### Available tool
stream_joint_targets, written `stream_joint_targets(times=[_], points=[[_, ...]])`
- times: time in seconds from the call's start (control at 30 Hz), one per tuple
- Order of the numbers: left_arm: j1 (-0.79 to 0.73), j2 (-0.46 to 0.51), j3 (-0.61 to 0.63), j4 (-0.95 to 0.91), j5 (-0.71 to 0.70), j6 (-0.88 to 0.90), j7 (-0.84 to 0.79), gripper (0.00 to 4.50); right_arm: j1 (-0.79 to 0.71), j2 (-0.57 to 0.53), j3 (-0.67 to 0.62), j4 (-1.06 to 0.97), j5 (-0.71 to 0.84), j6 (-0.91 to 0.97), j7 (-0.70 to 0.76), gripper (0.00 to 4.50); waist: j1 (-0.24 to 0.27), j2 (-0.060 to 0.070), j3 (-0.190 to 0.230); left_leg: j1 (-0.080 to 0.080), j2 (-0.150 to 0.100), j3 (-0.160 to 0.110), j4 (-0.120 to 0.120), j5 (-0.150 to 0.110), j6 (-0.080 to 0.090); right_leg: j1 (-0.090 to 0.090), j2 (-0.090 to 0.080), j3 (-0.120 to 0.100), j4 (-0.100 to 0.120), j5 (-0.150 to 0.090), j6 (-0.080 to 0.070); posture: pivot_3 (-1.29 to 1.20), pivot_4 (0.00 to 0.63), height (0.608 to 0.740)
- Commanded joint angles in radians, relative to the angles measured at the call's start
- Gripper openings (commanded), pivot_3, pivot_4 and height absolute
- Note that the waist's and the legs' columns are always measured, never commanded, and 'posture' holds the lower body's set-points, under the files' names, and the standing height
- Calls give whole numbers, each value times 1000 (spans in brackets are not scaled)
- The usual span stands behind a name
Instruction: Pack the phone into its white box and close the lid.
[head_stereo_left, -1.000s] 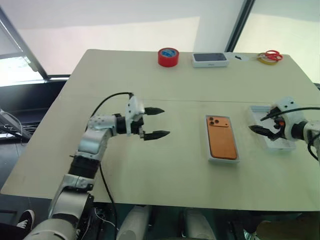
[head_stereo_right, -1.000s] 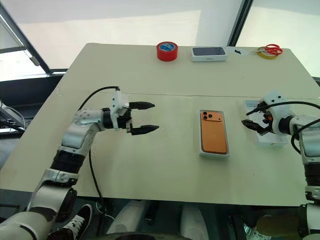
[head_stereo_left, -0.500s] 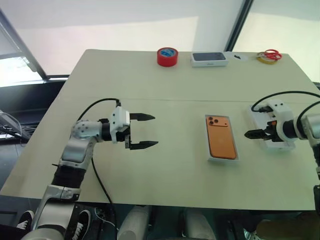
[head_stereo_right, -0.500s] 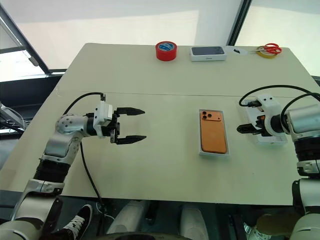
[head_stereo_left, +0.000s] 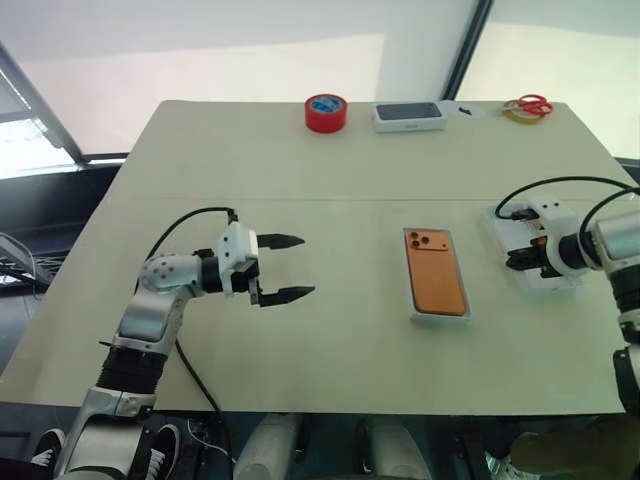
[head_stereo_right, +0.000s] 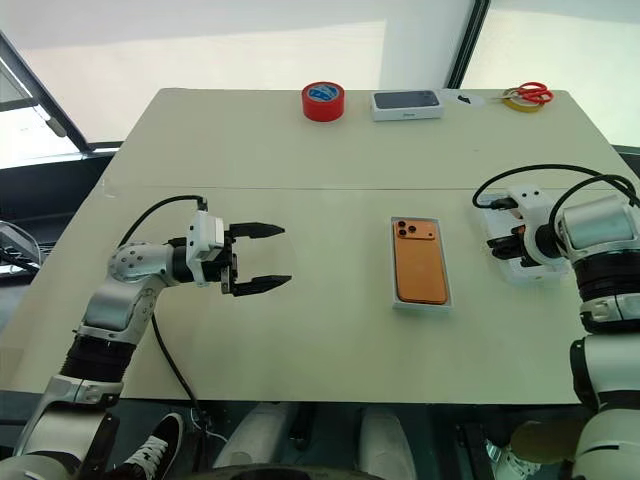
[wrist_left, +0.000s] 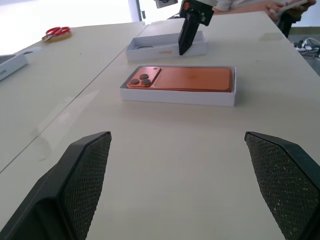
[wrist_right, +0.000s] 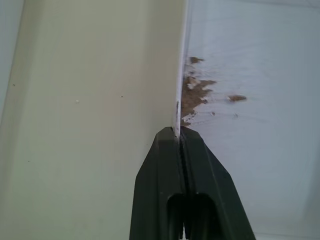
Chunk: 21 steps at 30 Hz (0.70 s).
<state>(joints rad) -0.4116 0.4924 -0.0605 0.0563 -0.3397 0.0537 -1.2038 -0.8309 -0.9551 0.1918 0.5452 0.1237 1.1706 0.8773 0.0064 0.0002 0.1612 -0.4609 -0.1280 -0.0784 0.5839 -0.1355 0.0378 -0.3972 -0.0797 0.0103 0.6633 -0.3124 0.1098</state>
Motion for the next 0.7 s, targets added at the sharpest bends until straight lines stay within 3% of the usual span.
stream_joint_targets(times=[0.03, 0.23, 0.33, 0.43, 0.5, 0.6, 0.67, 0.7], points=[[-17, 11, 24, -16, -23, -4, 10, 4500, -20, 1, -14, -20, 1, 8, 1, 24, 0, 0, 0, 0, 0, 0, 0, 0, 0, 0, 0, 0, 0, 0, 0, 0, 150, 740], [-26, 6, 26, -10, -34, 7, 17, 4500, -21, 14, -64, -23, 17, -18, -21, 24, 0, 0, 0, 0, 0, 0, 0, 0, 0, 0, 0, 0, 0, 0, 0, 0, 150, 740], [-31, 3, 27, -6, -46, 34, 23, 4500, -98, 58, -145, 31, 23, -60, -101, 24, -5, 1, 0, 0, 0, 0, 0, 0, 0, 0, 0, 0, 0, 0, 0, 0, 150, 740], [-35, -13, 36, -2, -70, 77, 55, 3694, -96, 122, -286, -31, 84, -191, -157, 0, -13, 1, 0, 0, 0, 1, -2, 0, 0, 0, 0, 1, 1, 0, 1, 0, 150, 740], [-33, -27, 40, -8, -78, 91, 82, 2650, -61, 172, -381, -93, 130, -224, -202, 0, -16, 1, 0, 0, 0, 1, -3, 1, -1, 2, 0, 1, 1, 0, 1, 0, 150, 740], [-28, -57, 41, -28, -79, 106, 136, 1151, -11, 323, -624, -249, 290, -167, -301, 0, -16, 0, 0, 0, 0, 0, -4, 2, 1, 2, 0, 1, 2, 0, 1, 0, 150, 740], [-24, -70, 35, -38, -82, 116, 155, 78, 46, 408, -683, -394, 365, -131, -338, 0, -16, 0, 0, 0, 0, 0, -3, 3, 1, 2, 1, 1, 3, 1, 1, 0, 150, 740], [-24, -84, 32, -42, -81, 118, 172, 27, 81, 476, -712, -487, 430, -107, -357, 0, -14, 0, 0, 0, 0, 0, -3, 3, 0, 2, 0, 1, 4, 1, 1, 0, 150, 740]])
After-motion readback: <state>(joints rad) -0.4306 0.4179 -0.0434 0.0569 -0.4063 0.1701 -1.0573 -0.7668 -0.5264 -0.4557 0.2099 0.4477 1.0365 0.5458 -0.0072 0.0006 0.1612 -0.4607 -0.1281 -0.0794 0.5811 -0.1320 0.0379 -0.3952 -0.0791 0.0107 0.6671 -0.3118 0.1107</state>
